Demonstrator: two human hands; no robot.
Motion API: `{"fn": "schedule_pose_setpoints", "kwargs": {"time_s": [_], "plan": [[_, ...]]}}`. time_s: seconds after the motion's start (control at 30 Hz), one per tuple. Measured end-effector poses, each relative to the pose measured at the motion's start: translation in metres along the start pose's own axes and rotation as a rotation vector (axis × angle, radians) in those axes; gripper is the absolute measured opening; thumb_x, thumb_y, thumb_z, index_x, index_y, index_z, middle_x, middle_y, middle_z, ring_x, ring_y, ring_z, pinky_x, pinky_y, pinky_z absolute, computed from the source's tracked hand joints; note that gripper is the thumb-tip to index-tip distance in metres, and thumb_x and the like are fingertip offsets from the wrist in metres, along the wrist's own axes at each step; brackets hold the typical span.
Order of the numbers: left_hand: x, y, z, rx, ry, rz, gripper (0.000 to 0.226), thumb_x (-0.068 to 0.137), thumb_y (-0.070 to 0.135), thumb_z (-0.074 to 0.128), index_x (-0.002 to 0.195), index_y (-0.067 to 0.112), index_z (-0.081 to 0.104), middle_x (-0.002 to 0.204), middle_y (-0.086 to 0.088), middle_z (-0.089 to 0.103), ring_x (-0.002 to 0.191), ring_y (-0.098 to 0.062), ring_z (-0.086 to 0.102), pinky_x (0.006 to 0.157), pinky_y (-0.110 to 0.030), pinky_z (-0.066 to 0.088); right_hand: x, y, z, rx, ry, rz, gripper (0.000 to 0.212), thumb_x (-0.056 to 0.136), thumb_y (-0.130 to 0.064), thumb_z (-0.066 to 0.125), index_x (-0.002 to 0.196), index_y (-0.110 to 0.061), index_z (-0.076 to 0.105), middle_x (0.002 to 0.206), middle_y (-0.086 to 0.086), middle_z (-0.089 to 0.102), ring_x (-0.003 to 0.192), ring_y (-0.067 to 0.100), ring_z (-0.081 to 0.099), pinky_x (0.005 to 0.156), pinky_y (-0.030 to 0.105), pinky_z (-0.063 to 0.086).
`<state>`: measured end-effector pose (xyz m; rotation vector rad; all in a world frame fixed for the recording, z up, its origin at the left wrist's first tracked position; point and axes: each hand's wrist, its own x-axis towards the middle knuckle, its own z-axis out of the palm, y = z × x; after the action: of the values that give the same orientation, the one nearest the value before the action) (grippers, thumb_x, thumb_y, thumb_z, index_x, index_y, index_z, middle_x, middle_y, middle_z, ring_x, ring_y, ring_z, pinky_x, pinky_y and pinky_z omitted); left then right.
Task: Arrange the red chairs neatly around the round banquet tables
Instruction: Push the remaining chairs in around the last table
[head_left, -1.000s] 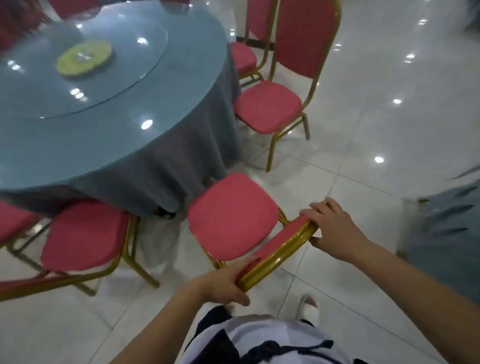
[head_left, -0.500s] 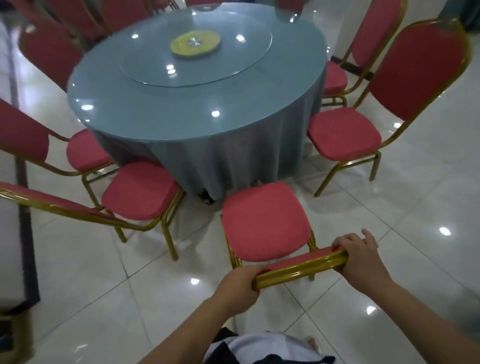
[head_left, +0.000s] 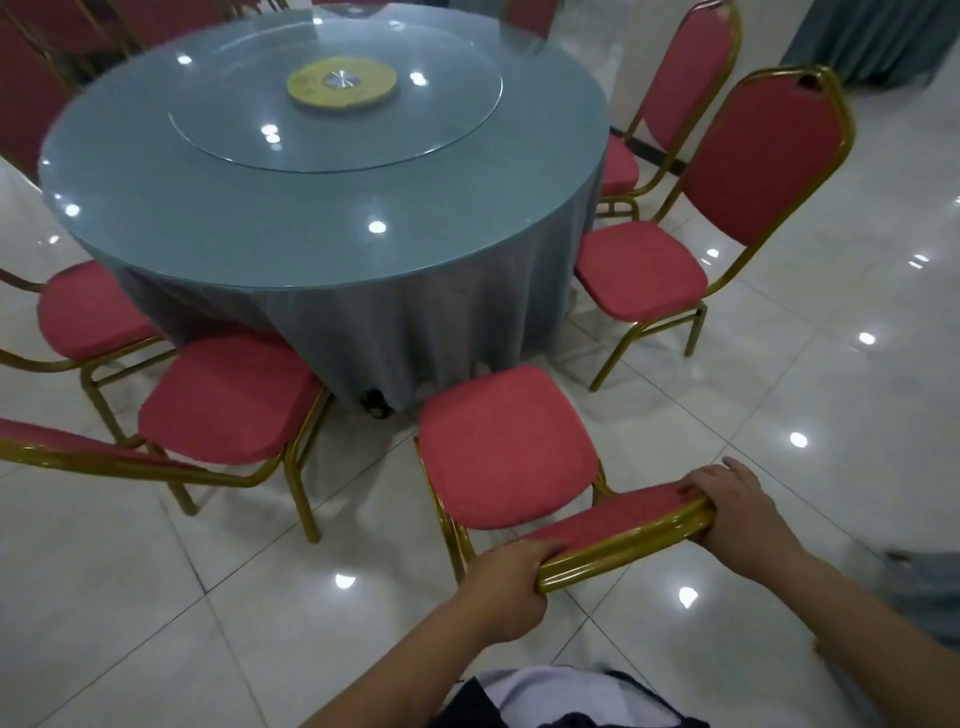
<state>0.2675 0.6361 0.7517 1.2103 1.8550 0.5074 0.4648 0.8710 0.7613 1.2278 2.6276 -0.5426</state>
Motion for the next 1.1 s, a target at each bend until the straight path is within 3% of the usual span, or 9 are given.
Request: {"fn": "schedule_pose_setpoints", "kwargs": {"time_s": [0.17, 0.27, 0.37, 0.47, 0.57, 0.67, 0.77, 0.9, 1.1], "plan": [[0.005, 0.001, 0.011, -0.022, 0.034, -0.009, 0.065, 0.084, 0.011, 0.055, 0.143, 0.038, 0.046, 0.130, 0.009, 0.060, 0.111, -0.014, 0.059, 0.089, -0.028, 0.050, -0.003, 0.003, -0.018, -0.028, -0.127, -0.021, 0.051, 0.080, -0.035, 0.074, 0.127, -0.036, 0.053, 0.137, -0.011, 0.051, 0.144, 0.026, 0.024, 0.111, 0.050, 0.033], [0.008, 0.006, 0.011, -0.070, -0.018, -0.070, 0.061, 0.084, 0.026, 0.069, 0.140, 0.040, 0.048, 0.127, 0.013, 0.060, 0.109, -0.008, 0.058, 0.092, -0.028, 0.050, 0.000, 0.010, -0.048, -0.078, -0.347, -0.077, 0.064, 0.071, -0.050, 0.059, 0.134, -0.049, 0.044, 0.138, -0.020, 0.043, 0.141, 0.018, 0.025, 0.115, 0.050, 0.018], [0.005, 0.014, 0.000, -0.402, -0.109, -0.221, 0.062, 0.077, 0.052, 0.077, 0.133, 0.043, 0.053, 0.128, 0.015, 0.057, 0.113, -0.004, 0.056, 0.093, -0.022, 0.048, 0.010, 0.017, -0.077, 0.120, -0.551, -0.118, 0.043, 0.081, -0.054, 0.061, 0.123, -0.050, 0.051, 0.129, -0.017, 0.053, 0.120, 0.010, 0.046, 0.107, 0.042, 0.034], [0.006, 0.018, -0.002, -0.639, 0.175, -0.398, 0.052, 0.083, 0.067, 0.060, 0.127, 0.039, 0.060, 0.128, 0.012, 0.059, 0.119, -0.011, 0.054, 0.093, -0.028, 0.042, 0.031, 0.027, -0.078, 0.441, -0.434, -0.044, 0.033, 0.095, -0.049, 0.056, 0.124, -0.036, 0.058, 0.133, -0.007, 0.055, 0.112, 0.011, 0.051, 0.098, 0.035, 0.039], [0.013, 0.008, 0.010, -0.686, 0.512, -0.646, 0.035, 0.093, 0.041, 0.063, 0.125, 0.028, 0.059, 0.131, 0.003, 0.055, 0.120, -0.021, 0.050, 0.091, -0.035, 0.040, 0.058, 0.042, -0.060, 0.512, -0.301, 0.113, 0.055, 0.092, -0.043, 0.063, 0.142, -0.027, 0.046, 0.144, 0.006, 0.044, 0.119, 0.025, 0.045, 0.094, 0.041, 0.039], [0.012, 0.001, 0.023, -0.922, 0.611, -0.881, 0.043, 0.092, 0.027, 0.066, 0.131, 0.017, 0.051, 0.136, -0.004, 0.046, 0.128, -0.026, 0.042, 0.104, -0.046, 0.038, 0.078, 0.055, -0.042, 0.665, -0.407, 0.328, 0.063, 0.090, -0.041, 0.067, 0.144, -0.023, 0.041, 0.143, 0.011, 0.042, 0.111, 0.025, 0.042, 0.094, 0.044, 0.038], [0.010, -0.002, 0.033, -1.192, 0.578, -0.982, 0.047, 0.089, 0.030, 0.067, 0.127, 0.013, 0.046, 0.128, -0.008, 0.042, 0.132, -0.033, 0.039, 0.108, -0.062, 0.034, 0.094, 0.064, -0.030, 0.819, -0.539, 0.556, 0.065, 0.084, -0.044, 0.070, 0.139, -0.019, 0.044, 0.133, 0.011, 0.044, 0.115, 0.032, 0.046, 0.101, 0.059, 0.036], [0.008, -0.005, 0.033, -1.308, 0.507, -0.988, 0.050, 0.088, 0.033, 0.066, 0.132, 0.012, 0.052, 0.125, -0.013, 0.049, 0.121, -0.036, 0.048, 0.091, -0.063, 0.049, 0.110, 0.070, -0.025, 0.728, -0.678, 0.592, 0.060, 0.086, -0.043, 0.068, 0.137, -0.020, 0.047, 0.133, 0.015, 0.042, 0.119, 0.039, 0.047, 0.093, 0.067, 0.040], [0.018, -0.025, 0.016, -1.341, 0.374, -1.102, 0.050, 0.087, 0.032, 0.067, 0.128, 0.006, 0.054, 0.125, -0.021, 0.056, 0.105, -0.038, 0.064, 0.079, -0.056, 0.058, 0.140, 0.066, -0.018, 0.432, -0.883, 0.567, 0.060, 0.085, -0.042, 0.071, 0.131, -0.014, 0.046, 0.122, 0.020, 0.055, 0.098, 0.041, 0.067, 0.069, 0.057, 0.059]]}}
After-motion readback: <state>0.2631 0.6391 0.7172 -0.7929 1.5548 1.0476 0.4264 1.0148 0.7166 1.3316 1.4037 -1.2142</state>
